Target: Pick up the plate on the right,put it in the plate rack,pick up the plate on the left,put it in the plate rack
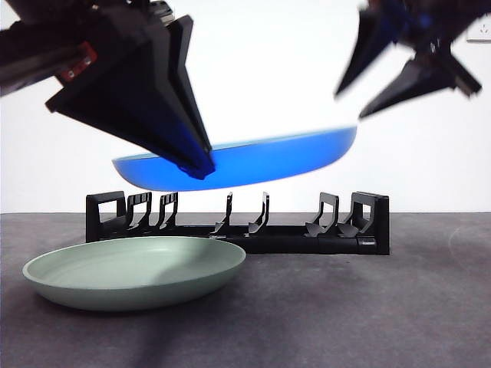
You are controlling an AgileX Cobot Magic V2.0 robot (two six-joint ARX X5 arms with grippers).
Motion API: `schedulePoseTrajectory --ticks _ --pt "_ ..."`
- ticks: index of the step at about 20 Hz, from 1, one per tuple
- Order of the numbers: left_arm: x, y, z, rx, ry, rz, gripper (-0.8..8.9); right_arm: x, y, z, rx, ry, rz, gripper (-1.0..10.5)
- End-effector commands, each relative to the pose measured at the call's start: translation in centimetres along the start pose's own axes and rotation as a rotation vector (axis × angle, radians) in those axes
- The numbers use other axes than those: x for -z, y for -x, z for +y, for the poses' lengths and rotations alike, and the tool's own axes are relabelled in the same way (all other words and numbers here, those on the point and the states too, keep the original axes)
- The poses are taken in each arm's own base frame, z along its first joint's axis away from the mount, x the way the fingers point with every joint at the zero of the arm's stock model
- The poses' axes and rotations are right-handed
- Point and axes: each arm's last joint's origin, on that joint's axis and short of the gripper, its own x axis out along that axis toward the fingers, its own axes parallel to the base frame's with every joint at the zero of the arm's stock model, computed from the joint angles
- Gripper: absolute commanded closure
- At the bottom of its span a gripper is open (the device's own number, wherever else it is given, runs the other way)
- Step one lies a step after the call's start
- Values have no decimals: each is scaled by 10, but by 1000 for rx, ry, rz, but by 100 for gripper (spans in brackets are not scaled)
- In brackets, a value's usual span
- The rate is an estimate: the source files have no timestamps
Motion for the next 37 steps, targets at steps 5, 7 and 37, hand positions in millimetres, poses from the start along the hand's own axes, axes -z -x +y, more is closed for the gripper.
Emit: schedulePoseTrajectory --ticks 5,7,37 --pt "-4 0 11 -85 115 -68 822 -19 46 29 -52 109 -209 565" --pt "-4 1 29 -187 278 -157 822 -19 62 38 -69 149 -290 568" --pt "151 16 174 -72 1307 -955 823 -2 119 61 -44 243 -505 569"
